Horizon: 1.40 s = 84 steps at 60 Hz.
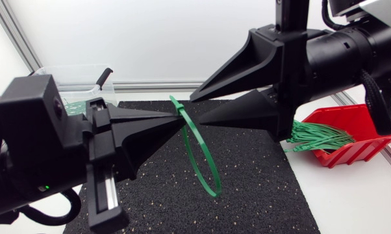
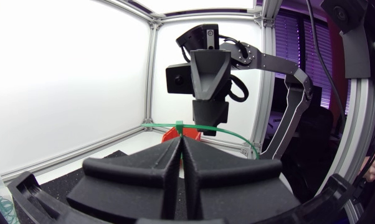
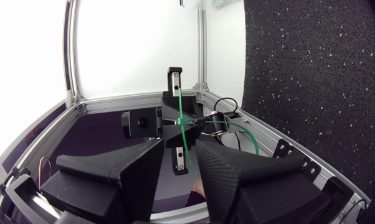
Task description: Take a green cable tie from the red box, thread the tail through the head to close it, then place it in the transparent bin on the left.
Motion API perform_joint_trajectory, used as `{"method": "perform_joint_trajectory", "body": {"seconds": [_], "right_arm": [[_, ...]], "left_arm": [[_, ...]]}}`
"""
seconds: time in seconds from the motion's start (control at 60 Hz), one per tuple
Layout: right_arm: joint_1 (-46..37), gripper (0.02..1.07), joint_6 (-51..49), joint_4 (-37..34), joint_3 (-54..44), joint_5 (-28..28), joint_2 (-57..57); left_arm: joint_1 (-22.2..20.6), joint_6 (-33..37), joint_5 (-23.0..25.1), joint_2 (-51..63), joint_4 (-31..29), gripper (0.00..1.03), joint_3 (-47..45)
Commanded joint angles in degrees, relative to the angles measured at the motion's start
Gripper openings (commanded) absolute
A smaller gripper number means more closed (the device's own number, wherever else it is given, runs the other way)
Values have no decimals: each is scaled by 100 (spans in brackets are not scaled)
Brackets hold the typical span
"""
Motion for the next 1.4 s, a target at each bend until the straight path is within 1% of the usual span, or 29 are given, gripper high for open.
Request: {"method": "perform_joint_trajectory", "body": {"seconds": [0.0, 0.283, 0.4, 0.5, 0.667, 0.85, 0.867, 0.967, 1.017, 1.05, 1.25, 1.267, 1.283, 1.3, 1.383], "right_arm": [[-179, 49, -266, -64, 103, -88, -3], [-293, 49, -1198, -160, 340, -387, 604], [-293, 49, -1848, -600, 666, -695, 973], [-284, 49, -2332, -881, 877, -756, 1254], [-275, 48, -2464, -934, 973, -870, 1500], [-38, 48, -2842, -1373, 1114, -923, 1597], [-38, 47, -2850, -1391, 1114, -932, 1597], [-20, 28, -2947, -1399, 1123, -923, 1606], [-20, 22, -3000, -1417, 1123, -923, 1606], [-20, 20, -3009, -1417, 1123, -923, 1606], [32, 20, -3044, -1523, 1079, -914, 1509], [32, 18, -3044, -1523, 1070, -914, 1500], [32, 14, -3052, -1523, 1061, -906, 1492], [24, 7, -3096, -1531, 1052, -897, 1474], [-3, 8, -3105, -1566, 1052, -870, 1448]], "left_arm": [[144, 236, 170, 128, 126, 4, -137], [153, 596, 328, 242, 108, 4, -102], [135, 860, 328, 216, 73, 4, -75], [74, 1045, 328, 216, 55, 4, -58], [-5, 1212, 319, 260, -6, 4, -14], [-14, 1396, 319, 269, -32, 4, -14], [-14, 1405, 319, 269, -32, 4, -14], [-5, 1449, 319, 260, -50, 4, -22], [-5, 1467, 310, 260, -50, 4, -22], [-5, 1467, 310, 260, -41, 4, -22], [-5, 1475, 310, 277, -50, 4, 4], [-5, 1475, 302, 277, -50, 4, 4], [-14, 1475, 302, 286, -59, 4, 4], [-14, 1475, 302, 286, -68, 4, 22], [-14, 1475, 302, 286, -85, 4, 39]]}}
